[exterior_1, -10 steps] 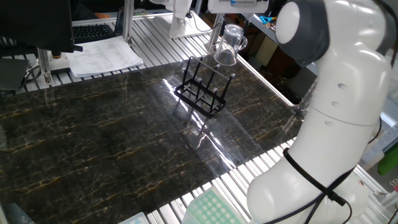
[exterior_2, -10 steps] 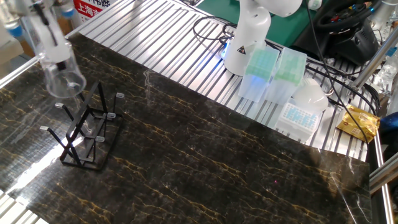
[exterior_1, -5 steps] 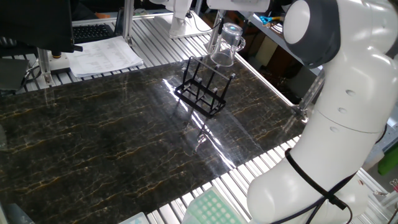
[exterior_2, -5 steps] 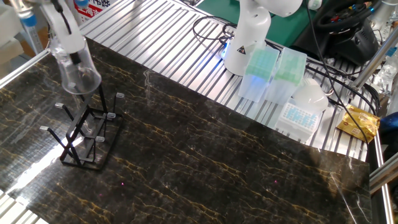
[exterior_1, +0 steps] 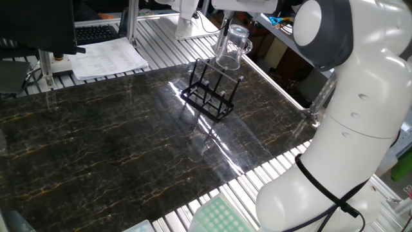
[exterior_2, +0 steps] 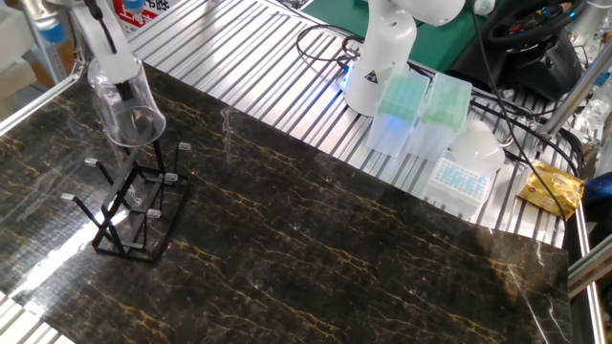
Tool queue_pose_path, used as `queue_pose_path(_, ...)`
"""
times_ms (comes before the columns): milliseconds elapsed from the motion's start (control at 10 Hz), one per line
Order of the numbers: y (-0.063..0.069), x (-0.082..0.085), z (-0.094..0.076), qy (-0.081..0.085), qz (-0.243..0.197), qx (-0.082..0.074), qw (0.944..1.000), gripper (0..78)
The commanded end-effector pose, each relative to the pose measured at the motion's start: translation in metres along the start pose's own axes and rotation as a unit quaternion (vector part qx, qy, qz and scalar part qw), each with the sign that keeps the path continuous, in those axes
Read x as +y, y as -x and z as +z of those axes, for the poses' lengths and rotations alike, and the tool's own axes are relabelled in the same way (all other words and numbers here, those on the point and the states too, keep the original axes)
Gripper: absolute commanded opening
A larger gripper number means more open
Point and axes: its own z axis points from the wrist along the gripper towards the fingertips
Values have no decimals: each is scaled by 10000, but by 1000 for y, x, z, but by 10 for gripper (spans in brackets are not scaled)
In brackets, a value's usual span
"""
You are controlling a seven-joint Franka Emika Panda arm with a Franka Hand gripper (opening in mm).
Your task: Take the cup off the cup rack
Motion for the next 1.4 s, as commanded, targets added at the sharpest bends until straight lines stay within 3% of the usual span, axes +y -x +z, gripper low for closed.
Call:
queue_pose_path(100,-5,8,2,-17,146,-19,9999,12)
queue_pose_path(900,-10,24,7,-33,172,15,9998,12)
queue_pose_path(1000,-10,24,7,-114,103,-14,9999,12)
queue_pose_path(1100,-10,24,7,-283,-272,-128,9991,12)
queue_pose_path(1200,-10,24,7,-155,-455,-117,9988,12)
queue_pose_path(1400,-10,24,7,-164,-849,-95,9962,12)
